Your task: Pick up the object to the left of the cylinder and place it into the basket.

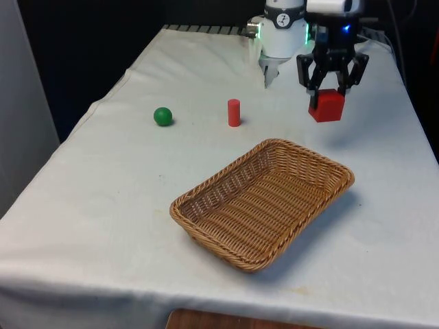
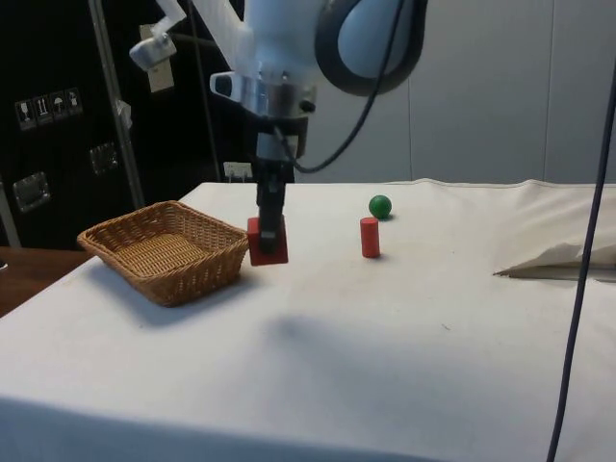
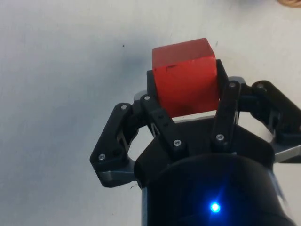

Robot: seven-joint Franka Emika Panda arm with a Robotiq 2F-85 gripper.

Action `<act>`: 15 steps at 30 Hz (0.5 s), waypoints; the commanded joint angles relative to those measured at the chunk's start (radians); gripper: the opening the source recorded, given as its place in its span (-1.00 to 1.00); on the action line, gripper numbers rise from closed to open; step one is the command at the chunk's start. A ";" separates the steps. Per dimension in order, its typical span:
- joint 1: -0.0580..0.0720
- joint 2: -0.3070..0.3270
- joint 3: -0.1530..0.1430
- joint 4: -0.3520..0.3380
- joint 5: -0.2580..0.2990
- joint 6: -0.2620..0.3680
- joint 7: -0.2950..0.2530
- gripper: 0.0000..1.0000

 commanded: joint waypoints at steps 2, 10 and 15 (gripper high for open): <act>-0.002 -0.007 -0.008 0.013 -0.006 -0.022 -0.005 -0.98; -0.003 -0.006 -0.024 0.057 0.000 -0.046 -0.017 -0.98; -0.007 -0.002 -0.035 0.094 0.000 -0.074 -0.026 -0.98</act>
